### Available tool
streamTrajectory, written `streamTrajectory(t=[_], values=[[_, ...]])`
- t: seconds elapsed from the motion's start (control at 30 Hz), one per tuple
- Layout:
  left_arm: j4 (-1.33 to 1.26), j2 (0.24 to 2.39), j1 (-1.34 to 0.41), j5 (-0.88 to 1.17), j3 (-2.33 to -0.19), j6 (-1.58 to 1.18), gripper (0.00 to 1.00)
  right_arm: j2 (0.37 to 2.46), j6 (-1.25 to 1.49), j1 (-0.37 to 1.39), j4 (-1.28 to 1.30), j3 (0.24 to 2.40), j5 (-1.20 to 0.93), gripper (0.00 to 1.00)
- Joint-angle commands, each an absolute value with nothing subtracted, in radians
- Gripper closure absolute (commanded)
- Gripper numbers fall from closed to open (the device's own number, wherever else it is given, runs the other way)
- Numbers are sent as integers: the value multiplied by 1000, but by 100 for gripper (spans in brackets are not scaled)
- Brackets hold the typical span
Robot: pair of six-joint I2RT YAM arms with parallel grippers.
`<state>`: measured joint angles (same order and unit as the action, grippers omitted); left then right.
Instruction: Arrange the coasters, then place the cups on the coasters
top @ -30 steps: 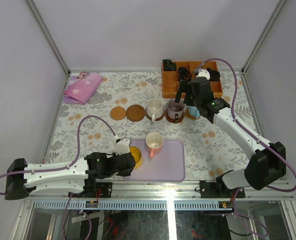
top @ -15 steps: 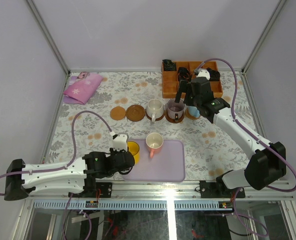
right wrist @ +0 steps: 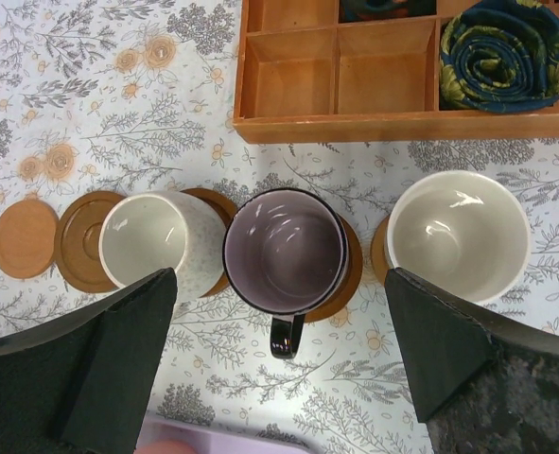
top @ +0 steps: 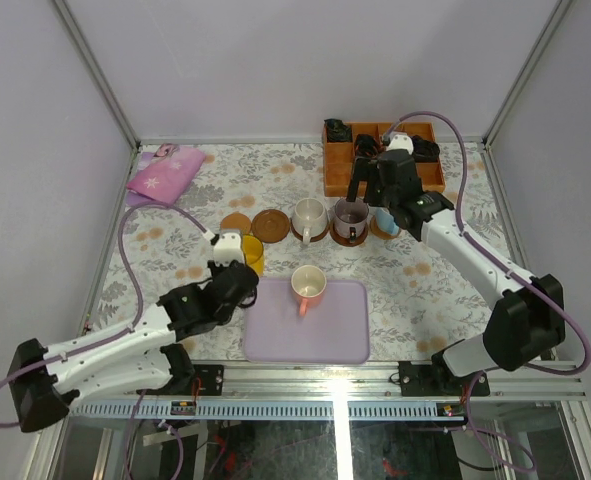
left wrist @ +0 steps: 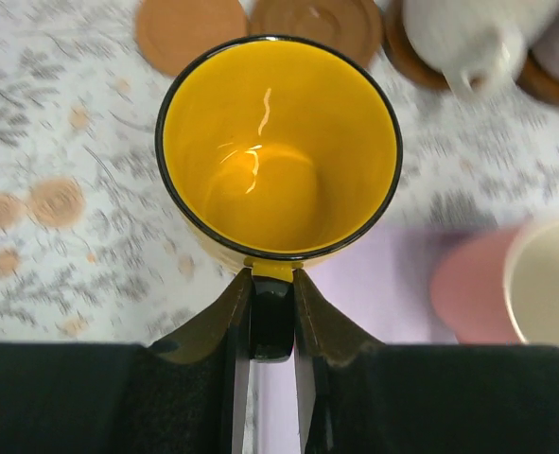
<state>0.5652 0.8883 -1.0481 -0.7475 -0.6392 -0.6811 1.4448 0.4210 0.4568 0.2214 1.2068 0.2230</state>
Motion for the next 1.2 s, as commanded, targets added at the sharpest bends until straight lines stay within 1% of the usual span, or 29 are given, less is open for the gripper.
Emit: streamTrajectory(t=[0.0,0.07,0.13,0.3,0.5,0.9,1.17], values=[[95,930,-821,-679,-598,-409,100,1473,377,454,145,1267,239,0],[-38,998,-736,-621,-604,-347,100,1483,364,453,124,1268,244,1],[-146,1078,-688,-591,-628,-284,100,1492,350,453,99,1265,250,1],[-351,1268,-662,-517,-696,-169,100,1508,305,453,31,1248,258,1],[-502,1398,-636,-466,-729,-123,100,1527,273,453,-9,1244,256,1],[-522,1510,-566,-385,-777,-195,100,1562,275,453,-19,1250,240,1],[-519,1524,-539,-360,-779,-223,100,1576,281,453,-13,1259,232,1]])
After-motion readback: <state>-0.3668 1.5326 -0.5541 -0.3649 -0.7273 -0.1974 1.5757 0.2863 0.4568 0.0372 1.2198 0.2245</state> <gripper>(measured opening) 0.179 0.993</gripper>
